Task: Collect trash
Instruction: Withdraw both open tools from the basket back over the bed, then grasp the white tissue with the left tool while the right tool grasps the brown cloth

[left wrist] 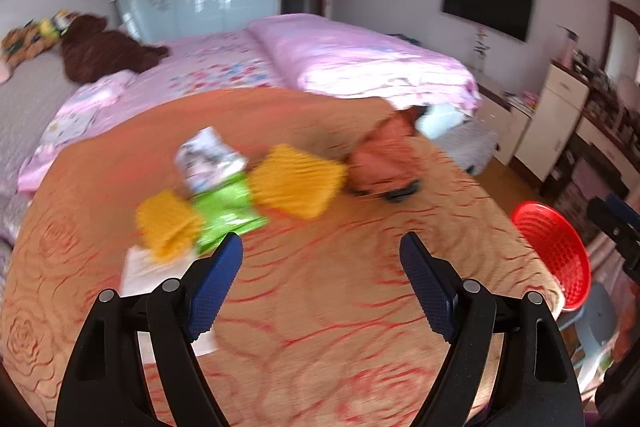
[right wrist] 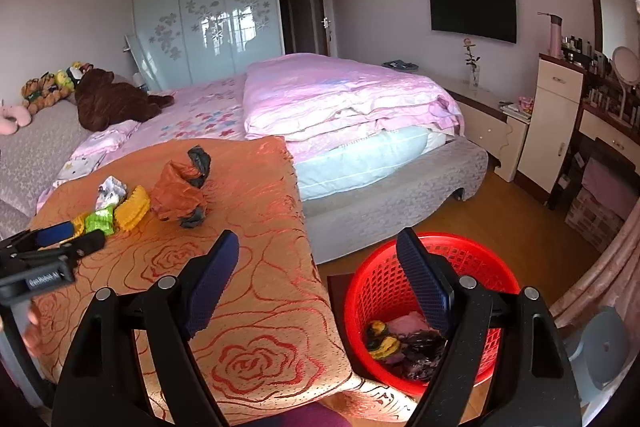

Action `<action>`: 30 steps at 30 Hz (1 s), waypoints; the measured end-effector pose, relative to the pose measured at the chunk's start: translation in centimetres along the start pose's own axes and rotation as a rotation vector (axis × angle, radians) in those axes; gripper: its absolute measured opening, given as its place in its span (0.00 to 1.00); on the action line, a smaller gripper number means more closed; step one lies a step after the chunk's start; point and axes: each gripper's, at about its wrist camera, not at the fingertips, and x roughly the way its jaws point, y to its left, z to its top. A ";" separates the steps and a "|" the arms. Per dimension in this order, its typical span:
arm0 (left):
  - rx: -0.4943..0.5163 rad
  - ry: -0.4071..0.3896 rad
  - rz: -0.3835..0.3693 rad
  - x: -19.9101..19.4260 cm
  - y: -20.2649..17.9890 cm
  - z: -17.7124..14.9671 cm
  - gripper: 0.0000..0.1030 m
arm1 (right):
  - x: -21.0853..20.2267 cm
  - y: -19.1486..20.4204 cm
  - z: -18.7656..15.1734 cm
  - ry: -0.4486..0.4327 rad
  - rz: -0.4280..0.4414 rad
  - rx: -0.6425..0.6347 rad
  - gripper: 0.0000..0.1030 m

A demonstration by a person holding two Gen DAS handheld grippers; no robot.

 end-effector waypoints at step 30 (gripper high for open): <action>-0.177 0.120 0.073 2.2 9.4 -2.8 0.56 | 1.2 1.4 -1.0 0.057 0.017 -0.034 0.76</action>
